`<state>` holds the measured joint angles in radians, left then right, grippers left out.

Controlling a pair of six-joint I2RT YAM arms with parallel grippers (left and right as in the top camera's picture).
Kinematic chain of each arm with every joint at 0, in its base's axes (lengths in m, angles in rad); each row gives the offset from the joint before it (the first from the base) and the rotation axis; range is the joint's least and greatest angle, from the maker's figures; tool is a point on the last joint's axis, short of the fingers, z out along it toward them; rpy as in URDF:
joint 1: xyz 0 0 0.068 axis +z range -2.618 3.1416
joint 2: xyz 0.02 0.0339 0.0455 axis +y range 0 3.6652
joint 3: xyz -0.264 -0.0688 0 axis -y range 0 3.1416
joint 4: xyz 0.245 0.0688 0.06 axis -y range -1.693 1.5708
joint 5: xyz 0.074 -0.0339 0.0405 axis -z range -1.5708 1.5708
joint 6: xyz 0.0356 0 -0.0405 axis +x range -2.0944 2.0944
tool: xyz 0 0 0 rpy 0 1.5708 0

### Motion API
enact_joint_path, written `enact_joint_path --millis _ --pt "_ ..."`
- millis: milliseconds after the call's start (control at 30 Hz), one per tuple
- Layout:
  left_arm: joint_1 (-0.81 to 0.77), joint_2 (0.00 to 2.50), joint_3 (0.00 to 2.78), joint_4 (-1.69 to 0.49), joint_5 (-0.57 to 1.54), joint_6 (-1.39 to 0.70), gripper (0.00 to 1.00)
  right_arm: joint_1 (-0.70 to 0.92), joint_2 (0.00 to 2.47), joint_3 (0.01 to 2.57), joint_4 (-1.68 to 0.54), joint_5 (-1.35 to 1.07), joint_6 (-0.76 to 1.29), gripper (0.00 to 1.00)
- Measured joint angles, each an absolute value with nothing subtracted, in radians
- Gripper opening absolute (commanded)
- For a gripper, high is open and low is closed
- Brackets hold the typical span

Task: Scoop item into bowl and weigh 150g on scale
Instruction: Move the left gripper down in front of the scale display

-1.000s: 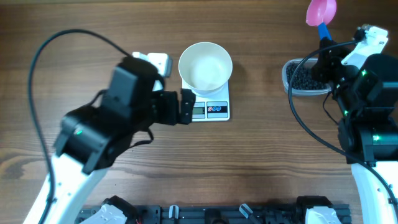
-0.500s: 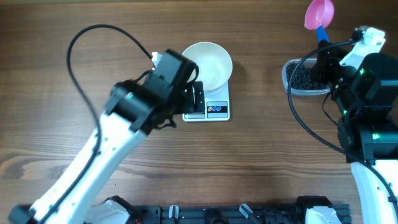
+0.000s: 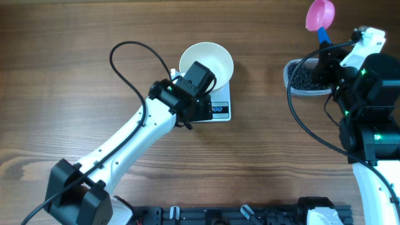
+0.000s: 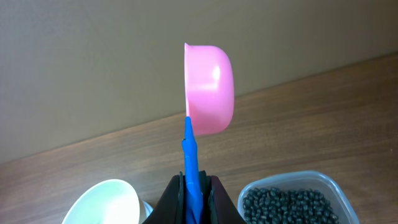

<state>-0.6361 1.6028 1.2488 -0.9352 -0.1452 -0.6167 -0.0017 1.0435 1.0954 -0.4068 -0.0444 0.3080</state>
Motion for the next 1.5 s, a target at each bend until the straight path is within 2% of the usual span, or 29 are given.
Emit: enact_joint_path --millis 467,1500 --pt "-0.648 1.662 1.142 -0.702 -0.160 -0.569 1.00 -0.002 1.044 1.095 -0.407 -0.044 0.308 0.04" --pt "-0.654 1.817 1.138 -0.577 -0.203 -0.524 1.00 -0.002 1.044 1.095 -0.407 -0.044 0.308 0.04"
